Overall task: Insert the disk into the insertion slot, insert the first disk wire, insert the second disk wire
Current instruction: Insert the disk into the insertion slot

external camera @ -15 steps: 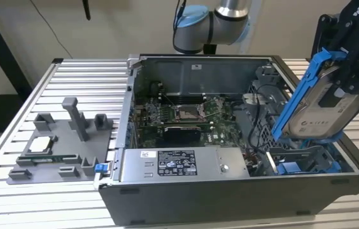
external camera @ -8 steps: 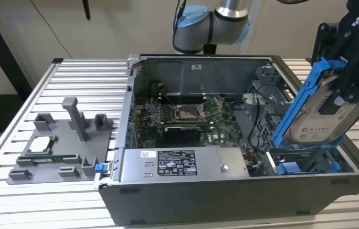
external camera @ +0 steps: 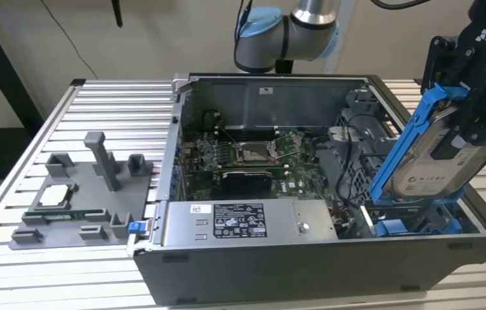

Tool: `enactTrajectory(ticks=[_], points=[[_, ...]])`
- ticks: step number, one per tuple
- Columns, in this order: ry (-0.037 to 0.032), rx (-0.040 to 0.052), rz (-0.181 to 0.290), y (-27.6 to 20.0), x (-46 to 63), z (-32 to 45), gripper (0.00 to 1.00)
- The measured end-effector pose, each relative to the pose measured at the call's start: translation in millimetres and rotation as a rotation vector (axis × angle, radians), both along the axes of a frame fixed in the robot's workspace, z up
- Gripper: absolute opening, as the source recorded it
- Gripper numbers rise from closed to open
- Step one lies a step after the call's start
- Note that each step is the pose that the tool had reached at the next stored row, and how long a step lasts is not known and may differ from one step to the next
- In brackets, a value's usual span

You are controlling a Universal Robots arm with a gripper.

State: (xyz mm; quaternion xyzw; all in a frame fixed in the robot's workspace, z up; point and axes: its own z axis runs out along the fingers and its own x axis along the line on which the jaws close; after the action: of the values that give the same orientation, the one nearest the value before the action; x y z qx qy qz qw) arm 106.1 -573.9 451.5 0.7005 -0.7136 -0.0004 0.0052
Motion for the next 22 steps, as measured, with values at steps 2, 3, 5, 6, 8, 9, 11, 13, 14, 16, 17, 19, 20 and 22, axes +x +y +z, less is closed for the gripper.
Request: enactTrajectory(ticks=[2,3,5,6,8,9,11,13,14,16,17,19,20,22], points=[[0.0,0.0001,0.0,0.0,0.0,-0.1,0.0],[0.0,0.0,0.0,0.0,0.0,-0.1,0.0],[0.0,0.0,0.0,0.0,0.0,-0.1,0.0],[0.0,0.0,0.0,0.0,0.0,-0.1,0.0],[0.0,0.0003,0.0,-0.1,0.0,-0.2,0.0],[0.0,0.001,0.0,-0.5,0.1,-0.5,0.0],[0.0,0.0046,0.0,-2.1,0.4,-1.3,0.0],[0.0005,0.0099,0.0,-4.5,1.8,-3.2,0.0],[0.0006,0.0117,0.0,-5.2,2.8,-4.8,0.0],[0.0007,0.0131,0.0,-5.9,3.2,-8.2,0.0],[0.0007,0.0141,0.0,-5.9,3.4,-10.1,0.0],[0.0007,0.0156,0.0,-5.9,5.3,-13.6,0.0],[0.0007,0.0156,0.0,-5.9,7.5,-15.5,0.0],[0.0007,0.0159,0.0,-5.9,11.3,-18.9,0.0]])
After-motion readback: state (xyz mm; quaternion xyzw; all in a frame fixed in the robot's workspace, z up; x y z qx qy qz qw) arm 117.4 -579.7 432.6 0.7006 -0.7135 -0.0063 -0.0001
